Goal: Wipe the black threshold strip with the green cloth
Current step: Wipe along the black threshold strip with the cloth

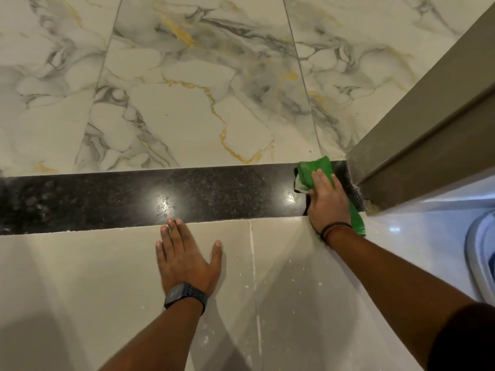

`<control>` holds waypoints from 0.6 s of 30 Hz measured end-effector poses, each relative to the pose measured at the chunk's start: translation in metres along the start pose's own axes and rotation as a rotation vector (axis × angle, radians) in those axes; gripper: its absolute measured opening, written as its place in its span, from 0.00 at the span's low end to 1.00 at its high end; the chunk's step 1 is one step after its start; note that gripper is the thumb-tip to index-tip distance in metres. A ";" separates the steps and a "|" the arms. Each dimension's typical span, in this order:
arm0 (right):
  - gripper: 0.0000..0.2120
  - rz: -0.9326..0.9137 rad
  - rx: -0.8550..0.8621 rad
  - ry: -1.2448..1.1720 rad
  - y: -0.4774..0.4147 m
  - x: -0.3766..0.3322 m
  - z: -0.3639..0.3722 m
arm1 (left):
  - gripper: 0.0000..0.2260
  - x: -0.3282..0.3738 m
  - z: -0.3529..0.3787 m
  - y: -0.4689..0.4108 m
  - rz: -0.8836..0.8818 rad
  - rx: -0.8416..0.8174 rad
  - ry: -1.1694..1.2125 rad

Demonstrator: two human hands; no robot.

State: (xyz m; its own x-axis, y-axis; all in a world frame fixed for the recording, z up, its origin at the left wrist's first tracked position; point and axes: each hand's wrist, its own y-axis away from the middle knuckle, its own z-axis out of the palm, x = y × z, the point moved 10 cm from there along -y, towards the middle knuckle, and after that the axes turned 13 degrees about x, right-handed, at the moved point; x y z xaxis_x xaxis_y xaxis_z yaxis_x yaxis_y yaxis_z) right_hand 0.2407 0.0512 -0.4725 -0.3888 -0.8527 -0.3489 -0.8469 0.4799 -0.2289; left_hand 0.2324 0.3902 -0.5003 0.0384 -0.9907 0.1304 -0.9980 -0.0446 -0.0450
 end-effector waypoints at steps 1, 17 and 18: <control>0.24 -0.030 -0.030 -0.019 0.013 -0.006 0.000 | 0.42 0.000 0.000 0.001 0.000 -0.003 0.002; 0.25 -0.077 -0.053 -0.029 0.080 -0.034 -0.004 | 0.38 0.001 0.010 0.001 0.038 -0.047 0.013; 0.26 -0.145 -0.084 -0.060 0.097 -0.046 -0.004 | 0.37 0.001 0.010 0.000 0.039 -0.047 0.021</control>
State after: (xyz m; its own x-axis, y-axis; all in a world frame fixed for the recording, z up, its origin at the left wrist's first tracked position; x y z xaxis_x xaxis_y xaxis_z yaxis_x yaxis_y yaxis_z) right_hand 0.1752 0.1359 -0.4751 -0.2401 -0.8965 -0.3723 -0.9208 0.3318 -0.2051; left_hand 0.2328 0.3884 -0.5098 -0.0009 -0.9887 0.1501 -1.0000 0.0003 -0.0041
